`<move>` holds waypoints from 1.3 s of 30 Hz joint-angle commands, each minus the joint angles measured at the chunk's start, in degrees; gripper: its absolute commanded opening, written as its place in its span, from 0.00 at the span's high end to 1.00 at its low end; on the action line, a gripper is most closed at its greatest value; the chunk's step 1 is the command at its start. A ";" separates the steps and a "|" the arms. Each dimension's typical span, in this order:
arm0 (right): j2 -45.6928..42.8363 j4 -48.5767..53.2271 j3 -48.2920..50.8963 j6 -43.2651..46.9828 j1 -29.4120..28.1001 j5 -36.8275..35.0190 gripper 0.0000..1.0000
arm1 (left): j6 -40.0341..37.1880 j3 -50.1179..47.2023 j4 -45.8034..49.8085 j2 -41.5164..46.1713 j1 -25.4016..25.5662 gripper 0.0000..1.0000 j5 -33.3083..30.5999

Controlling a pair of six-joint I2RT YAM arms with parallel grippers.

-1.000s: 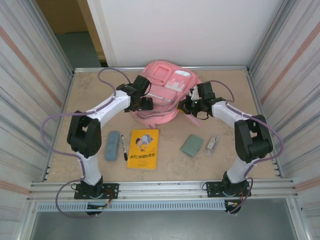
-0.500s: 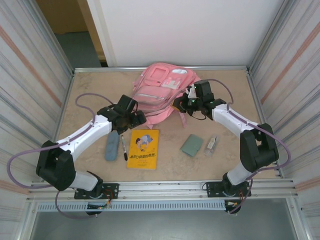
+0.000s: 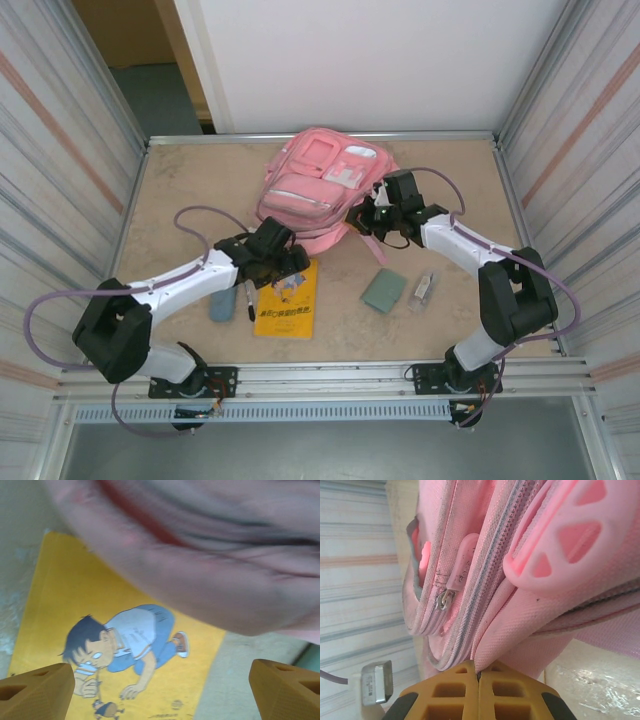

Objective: Pack the student bag

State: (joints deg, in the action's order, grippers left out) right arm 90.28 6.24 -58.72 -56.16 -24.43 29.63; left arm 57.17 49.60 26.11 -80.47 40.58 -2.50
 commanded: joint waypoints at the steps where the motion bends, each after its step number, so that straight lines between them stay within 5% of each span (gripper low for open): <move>1: -3.16 -0.33 0.55 3.18 -0.63 0.62 0.99 | 2.39 -1.61 -4.19 -0.05 -1.25 0.12 0.73; 9: -5.20 -1.21 4.93 1.96 -0.62 2.64 0.98 | 1.90 -1.12 -11.46 -0.87 -3.67 0.17 -4.21; 14: -6.94 -2.73 8.26 -0.15 -0.88 3.97 0.97 | 2.16 1.99 -13.85 -6.95 -3.31 0.05 -7.31; 23: -8.96 -3.88 16.23 -0.47 -1.86 0.93 0.95 | 4.98 1.34 -16.54 -4.18 -3.86 0.03 -11.44; 33: -4.76 -4.17 14.21 1.40 -1.94 2.60 0.94 | 10.92 -0.85 -15.63 -4.26 -11.89 0.08 1.43; 39: -2.58 -3.99 12.41 2.03 -2.63 4.11 0.94 | 8.29 4.31 -17.36 -10.69 -14.11 0.23 4.79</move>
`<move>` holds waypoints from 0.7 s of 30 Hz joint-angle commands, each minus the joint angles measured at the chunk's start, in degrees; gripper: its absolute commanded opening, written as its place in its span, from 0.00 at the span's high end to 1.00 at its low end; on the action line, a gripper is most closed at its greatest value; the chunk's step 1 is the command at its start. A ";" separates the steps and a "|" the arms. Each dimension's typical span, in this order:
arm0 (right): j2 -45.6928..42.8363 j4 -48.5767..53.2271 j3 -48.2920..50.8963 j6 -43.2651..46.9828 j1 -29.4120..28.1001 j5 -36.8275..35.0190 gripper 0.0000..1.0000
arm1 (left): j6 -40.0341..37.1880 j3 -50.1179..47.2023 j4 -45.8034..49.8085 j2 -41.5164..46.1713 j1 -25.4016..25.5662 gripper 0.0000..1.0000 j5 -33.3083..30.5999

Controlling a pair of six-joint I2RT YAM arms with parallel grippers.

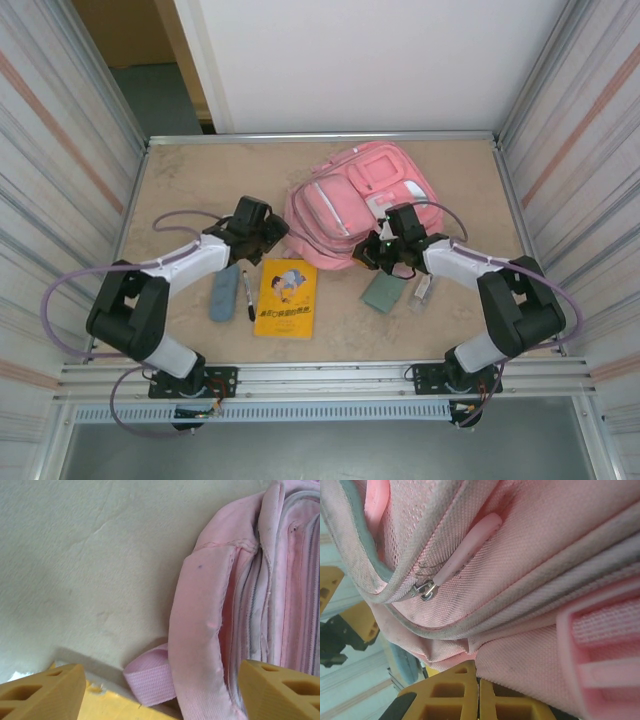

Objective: Pack the student bag

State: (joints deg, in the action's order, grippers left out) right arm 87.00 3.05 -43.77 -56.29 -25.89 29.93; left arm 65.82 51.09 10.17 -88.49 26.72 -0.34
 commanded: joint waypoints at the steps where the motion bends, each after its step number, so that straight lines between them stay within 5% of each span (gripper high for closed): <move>1: 1.00 -0.93 -2.60 1.92 -1.28 3.97 0.95 | -0.26 3.17 -2.47 -3.66 -0.40 0.25 3.32; 6: 1.92 0.00 -4.24 2.52 -1.44 4.30 0.94 | 0.23 4.37 -3.34 -7.59 -0.28 0.41 4.49; 10: 2.10 1.71 -5.27 4.06 -1.23 3.67 0.91 | 0.93 3.28 -2.62 -7.23 -0.39 0.66 3.99; 17: 0.29 17.12 -12.48 17.35 1.54 -0.55 0.50 | -6.56 6.68 0.08 -0.79 -0.16 0.82 3.89; 21: -5.16 28.46 -14.66 27.60 1.50 -13.38 0.43 | -10.81 10.35 1.35 1.06 0.67 0.89 4.37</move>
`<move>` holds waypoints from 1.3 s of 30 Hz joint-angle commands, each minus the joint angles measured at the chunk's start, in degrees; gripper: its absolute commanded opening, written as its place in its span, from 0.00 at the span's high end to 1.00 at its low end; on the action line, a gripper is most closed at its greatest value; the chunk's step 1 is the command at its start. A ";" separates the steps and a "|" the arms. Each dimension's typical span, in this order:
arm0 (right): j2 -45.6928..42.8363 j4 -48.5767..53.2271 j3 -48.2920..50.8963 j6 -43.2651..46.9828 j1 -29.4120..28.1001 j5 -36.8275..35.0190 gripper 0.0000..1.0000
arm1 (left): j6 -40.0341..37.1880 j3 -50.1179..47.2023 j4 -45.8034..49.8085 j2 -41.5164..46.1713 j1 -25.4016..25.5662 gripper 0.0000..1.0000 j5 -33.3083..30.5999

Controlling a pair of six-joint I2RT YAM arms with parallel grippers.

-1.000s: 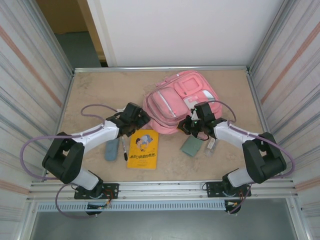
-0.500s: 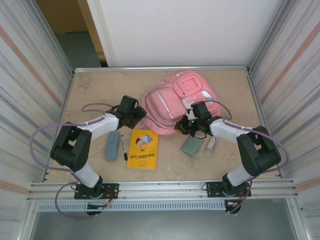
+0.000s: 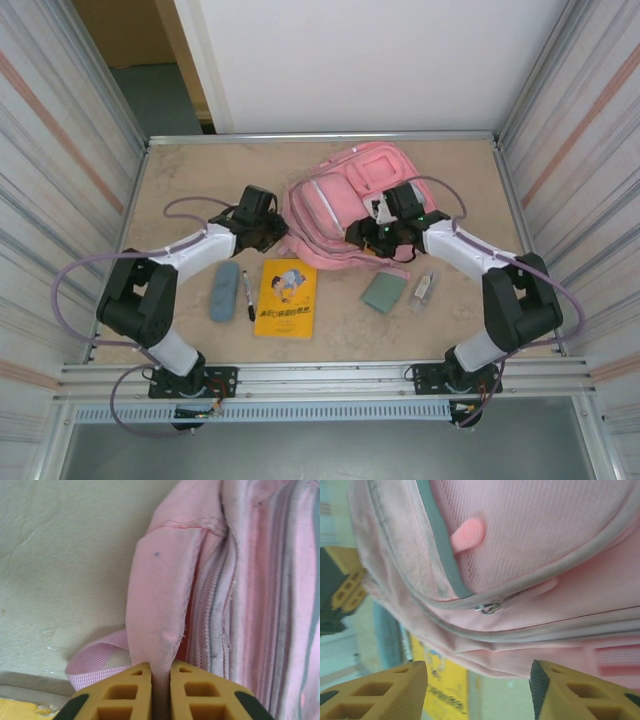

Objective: Pack the student bag

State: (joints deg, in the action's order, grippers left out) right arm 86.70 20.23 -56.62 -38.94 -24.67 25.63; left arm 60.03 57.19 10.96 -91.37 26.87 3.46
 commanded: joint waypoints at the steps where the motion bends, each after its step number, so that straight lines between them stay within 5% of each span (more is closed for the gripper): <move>1: -6.51 13.32 -1.36 11.43 0.36 -12.30 0.42 | -5.41 5.30 1.27 4.12 0.55 0.91 0.77; 4: -10.36 15.39 2.44 12.50 1.06 -16.65 0.39 | -6.77 8.11 2.38 4.26 0.59 0.92 2.55; 20: -10.42 -5.00 15.16 19.72 4.67 -8.44 0.45 | -8.19 16.00 5.51 8.46 0.76 0.92 3.07; 24: -10.32 -10.09 16.50 20.42 5.23 -7.78 0.54 | -6.38 14.81 3.99 9.17 0.95 0.92 4.28; 31: -12.72 -8.58 16.01 20.86 4.90 -1.21 0.89 | -6.59 13.94 3.14 10.04 1.78 0.93 3.73; 39: -11.26 -0.36 10.01 23.72 3.61 6.08 1.00 | -4.95 11.93 -0.29 8.33 2.71 0.96 4.66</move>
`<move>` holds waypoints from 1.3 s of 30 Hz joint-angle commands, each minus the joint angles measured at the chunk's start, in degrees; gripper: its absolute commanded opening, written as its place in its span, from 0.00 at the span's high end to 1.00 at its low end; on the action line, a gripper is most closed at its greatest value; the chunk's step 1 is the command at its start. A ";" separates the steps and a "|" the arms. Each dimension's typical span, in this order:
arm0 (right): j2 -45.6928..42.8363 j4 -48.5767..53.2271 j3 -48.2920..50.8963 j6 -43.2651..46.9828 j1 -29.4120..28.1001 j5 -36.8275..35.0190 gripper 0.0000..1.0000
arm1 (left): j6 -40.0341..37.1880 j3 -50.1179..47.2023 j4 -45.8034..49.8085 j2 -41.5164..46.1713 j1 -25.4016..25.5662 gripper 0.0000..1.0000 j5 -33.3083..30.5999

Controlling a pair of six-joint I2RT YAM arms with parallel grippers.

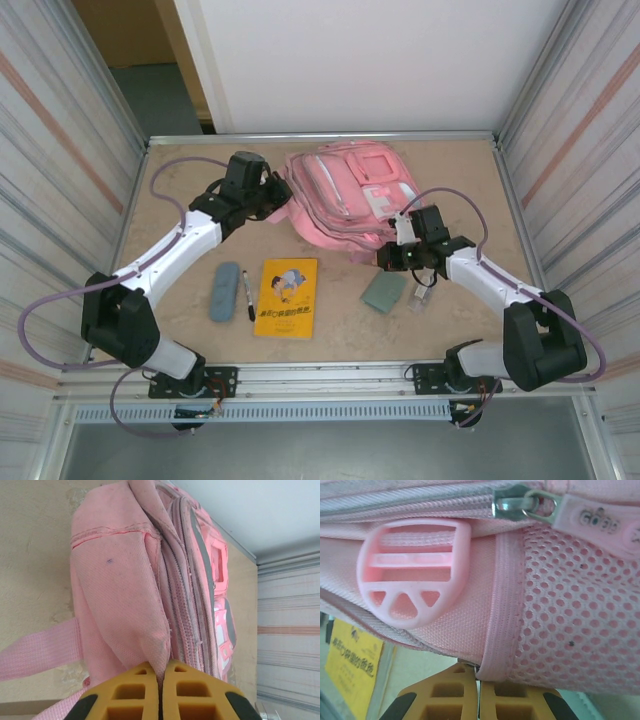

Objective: Pack the student bag

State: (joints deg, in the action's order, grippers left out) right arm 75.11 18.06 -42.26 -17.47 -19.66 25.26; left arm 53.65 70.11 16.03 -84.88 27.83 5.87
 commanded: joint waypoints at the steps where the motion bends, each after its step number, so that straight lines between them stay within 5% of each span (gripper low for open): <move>1: 0.68 2.28 -5.10 2.06 -1.64 7.10 1.00 | 1.64 -1.34 -5.89 1.65 2.11 0.96 2.39; 19: 15.96 10.86 -25.77 -6.82 -11.52 15.81 0.97 | 8.12 -5.03 -14.16 -6.20 9.37 1.00 -4.19; 30: 19.95 21.82 -26.35 -1.58 -15.69 3.07 0.90 | 10.91 -9.93 -16.15 -6.61 8.42 0.99 -6.94; 34: 21.69 21.31 -26.14 2.02 -13.37 3.16 0.91 | 8.13 -12.74 -14.88 -5.33 6.41 0.86 -7.41; 39: 24.72 22.81 -29.05 4.93 -11.97 0.53 0.92 | 3.82 -16.05 -13.94 -2.25 2.19 0.62 -0.79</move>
State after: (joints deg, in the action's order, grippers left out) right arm 98.41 42.13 -68.10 -16.36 -32.80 28.40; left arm 61.08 55.46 1.85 -90.63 31.38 0.67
